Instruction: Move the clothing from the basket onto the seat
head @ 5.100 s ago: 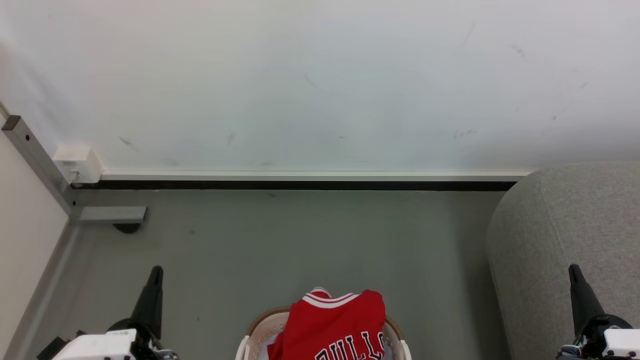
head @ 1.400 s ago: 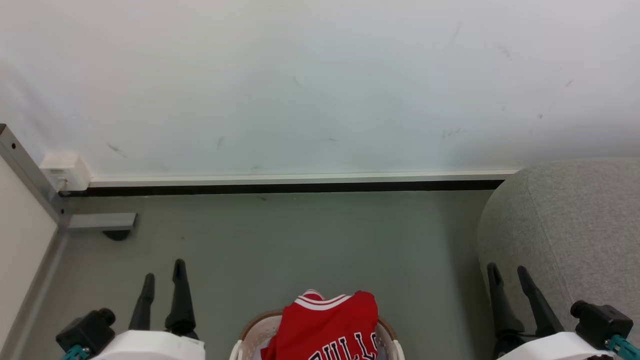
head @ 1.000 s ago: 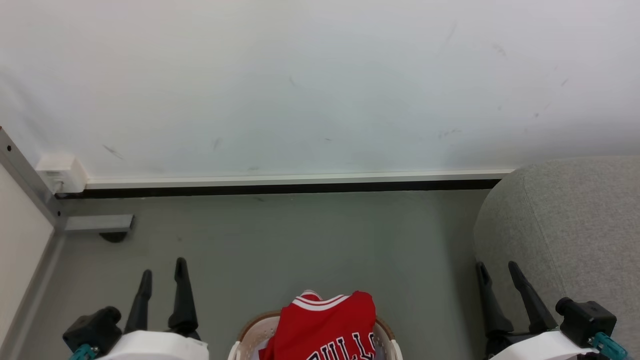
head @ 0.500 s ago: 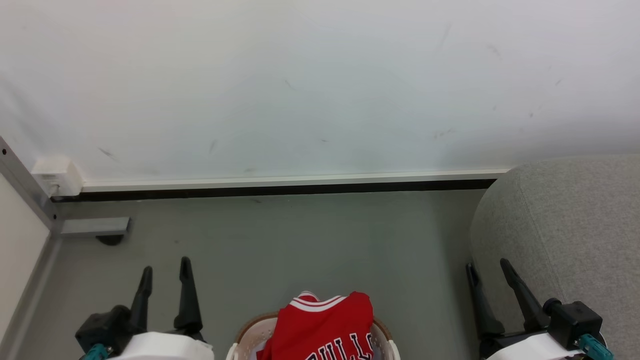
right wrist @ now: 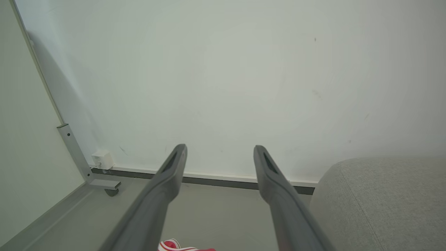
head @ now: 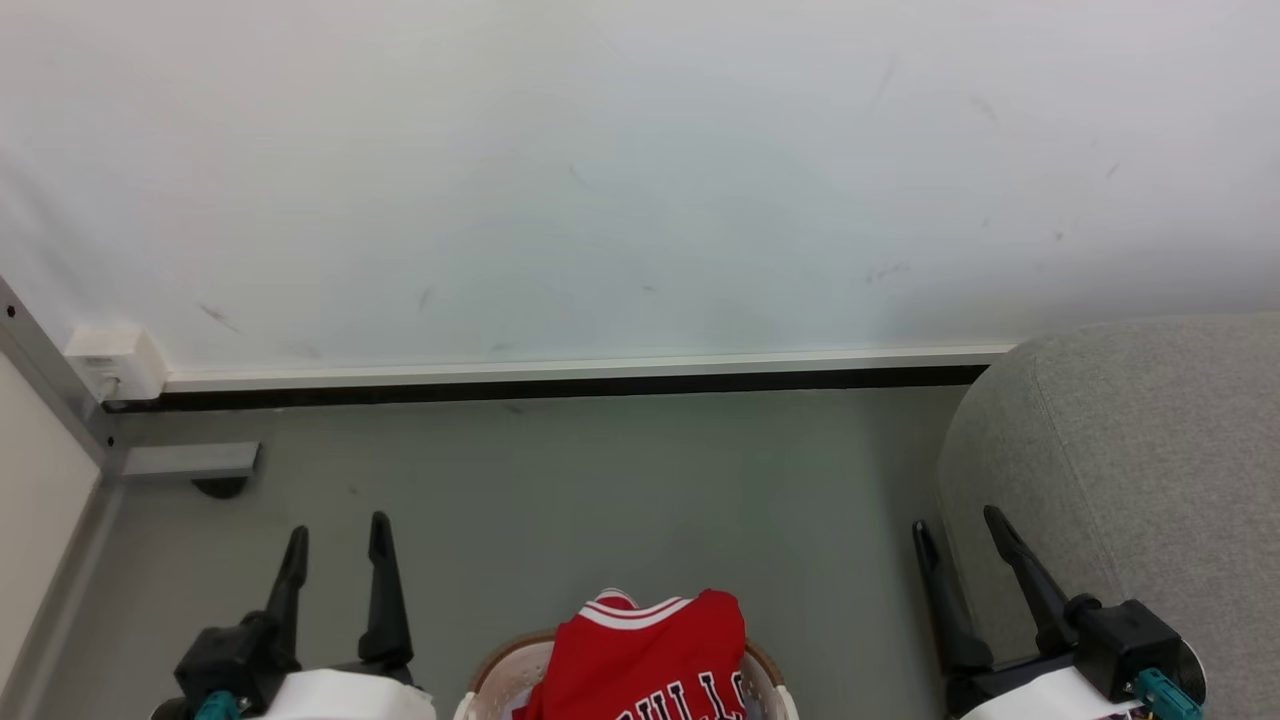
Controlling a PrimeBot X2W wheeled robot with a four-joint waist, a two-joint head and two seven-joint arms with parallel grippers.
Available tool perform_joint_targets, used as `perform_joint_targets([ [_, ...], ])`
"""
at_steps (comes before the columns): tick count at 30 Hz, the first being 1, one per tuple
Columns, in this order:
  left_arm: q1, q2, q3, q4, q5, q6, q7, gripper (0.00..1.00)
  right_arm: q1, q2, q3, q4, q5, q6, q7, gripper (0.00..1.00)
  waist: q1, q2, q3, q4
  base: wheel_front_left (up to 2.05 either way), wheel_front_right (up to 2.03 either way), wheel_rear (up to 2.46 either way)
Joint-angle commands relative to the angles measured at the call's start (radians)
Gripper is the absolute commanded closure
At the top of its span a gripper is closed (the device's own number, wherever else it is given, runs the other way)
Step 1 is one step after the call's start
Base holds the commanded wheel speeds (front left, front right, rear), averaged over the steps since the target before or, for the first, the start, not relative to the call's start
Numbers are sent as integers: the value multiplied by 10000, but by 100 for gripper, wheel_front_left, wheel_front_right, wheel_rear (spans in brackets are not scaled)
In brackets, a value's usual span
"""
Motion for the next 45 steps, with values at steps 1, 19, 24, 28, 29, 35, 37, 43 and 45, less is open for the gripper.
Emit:
perform_joint_targets([
  [1, 100, 90, 12, -40, 301, 42, -63, 0, -52, 3, 32, -44, -202, -19, -75, 0, -1, 0, -18, -3, 0, 0, 0],
  [19, 144, 92, -2, 10, 744, 40, -197, 0, -54, 24, -27, -56, -502, -21, -220, 0, -1, 0, -103, -85, 0, 0, 0],
  [24, 182, 90, 16, -31, 725, 27, -197, 0, 11, 38, -68, -102, -399, -21, -220, 0, -1, 0, -62, -116, 0, 0, 0],
  [28, 167, 91, 28, -28, 683, 21, -197, 0, -29, 47, -72, -117, -361, -21, -220, 0, -1, 0, -16, -132, 0, 0, 0],
  [29, 159, 91, 29, -21, 683, 12, -197, 0, -50, 48, -76, -125, -346, -21, -220, 0, -1, 0, -2, -136, 0, 0, 0],
  [35, 123, 91, 39, -26, 719, -1, -197, 0, -141, 60, -105, -162, -278, -21, -220, 0, -1, 0, 98, -180, 0, 0, 0],
  [37, 95, 89, 43, -33, 731, -4, -197, 0, -209, 65, -61, -177, -242, -21, -220, 0, -1, 0, 179, -228, 0, 0, 0],
  [43, -64, 89, -104, 81, 537, 15, -197, 0, -386, 70, 35, -309, -173, -21, -218, 0, -1, 0, 522, -364, 0, 0, 0],
  [45, -182, 89, -133, 58, 540, 7, -197, 0, -552, 71, 38, -391, -188, -21, -218, 0, -1, 0, 761, -399, 0, 0, 0],
])
